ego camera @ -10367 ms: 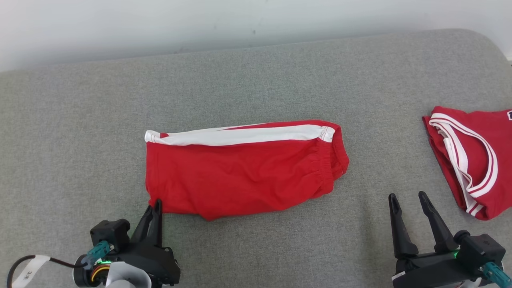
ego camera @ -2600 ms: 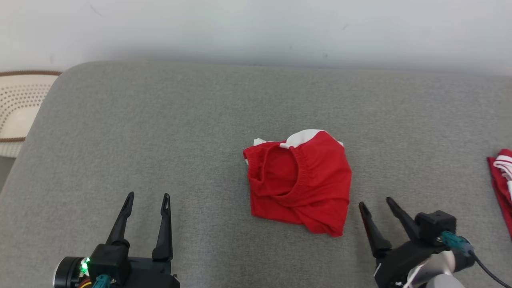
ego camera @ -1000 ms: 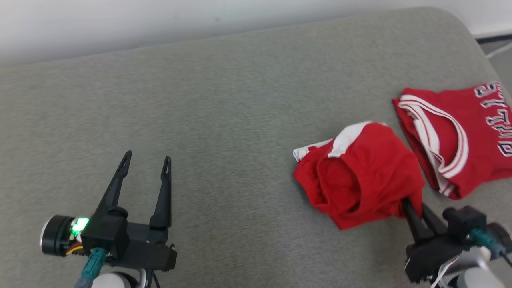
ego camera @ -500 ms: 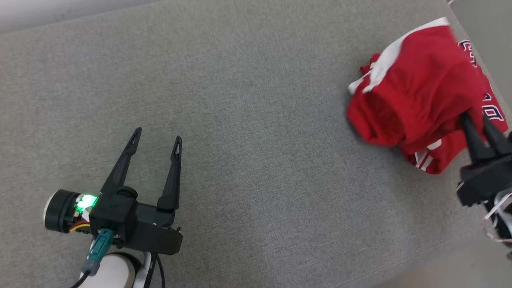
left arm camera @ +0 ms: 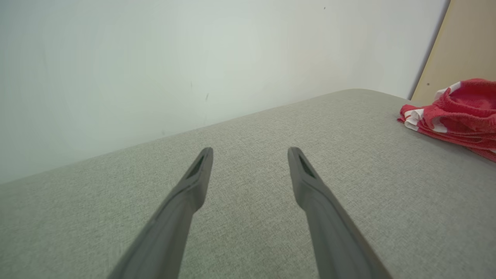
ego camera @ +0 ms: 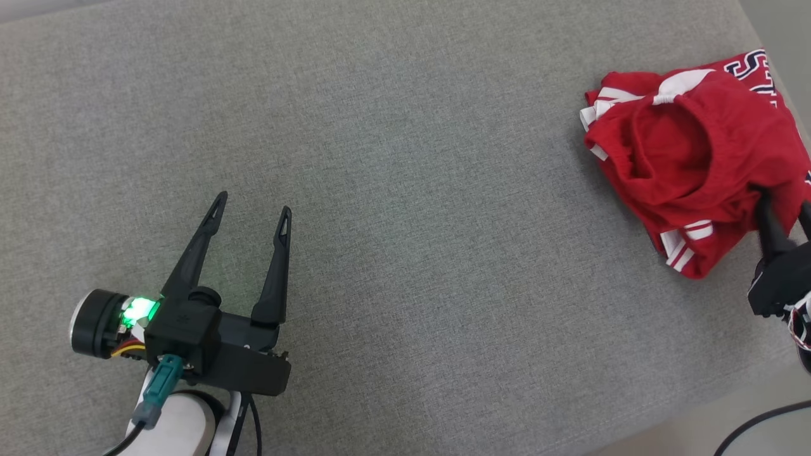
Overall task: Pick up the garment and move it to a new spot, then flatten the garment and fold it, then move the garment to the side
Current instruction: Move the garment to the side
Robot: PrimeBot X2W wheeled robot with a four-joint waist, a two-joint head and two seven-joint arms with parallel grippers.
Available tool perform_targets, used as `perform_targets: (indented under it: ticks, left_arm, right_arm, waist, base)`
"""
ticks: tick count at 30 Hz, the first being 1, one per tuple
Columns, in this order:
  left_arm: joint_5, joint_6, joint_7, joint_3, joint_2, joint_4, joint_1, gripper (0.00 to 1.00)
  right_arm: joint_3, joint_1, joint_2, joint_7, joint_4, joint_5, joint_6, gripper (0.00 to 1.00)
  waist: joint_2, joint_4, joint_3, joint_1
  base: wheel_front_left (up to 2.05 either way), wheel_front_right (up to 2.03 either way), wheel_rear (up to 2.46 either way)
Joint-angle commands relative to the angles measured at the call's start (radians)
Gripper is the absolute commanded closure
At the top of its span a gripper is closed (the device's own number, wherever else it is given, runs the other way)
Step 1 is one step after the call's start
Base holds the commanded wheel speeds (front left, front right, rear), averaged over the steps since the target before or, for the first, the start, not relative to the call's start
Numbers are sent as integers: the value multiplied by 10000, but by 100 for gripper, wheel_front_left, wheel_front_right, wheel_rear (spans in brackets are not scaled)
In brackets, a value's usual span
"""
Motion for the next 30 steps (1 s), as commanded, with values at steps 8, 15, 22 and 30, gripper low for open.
perform_targets:
  ticks: [8, 15, 22, 30]
  left_arm:
    - [-146, 53, -239, -5, -54, 219, 160, 0]
    - [-343, 169, -411, 45, -101, 331, 517, 0]
    - [-653, 454, -664, 412, -37, 299, 1123, 0]
    - [-897, 739, -939, 848, 67, 202, 1644, 0]
  right_arm:
    - [-362, -88, 413, -206, 1741, 474, -11, 0]
    - [-626, 809, 459, -692, 1136, 289, -11, 0]
    - [-1886, 2545, 1280, -1070, -1312, -646, -11, 0]
    - [-2694, 3987, 2868, -898, -4778, -2142, -11, 0]
  waist:
    - [-2, 91, -551, -1]
    - [-2, 311, -1110, -1]
    - [-2, 582, -1720, -1]
    - [-2, 1284, -2263, -1]
  base:
    - [0, 0, 0]
    - [0, 0, 0]
    - [0, 0, 0]
    - [0, 0, 0]
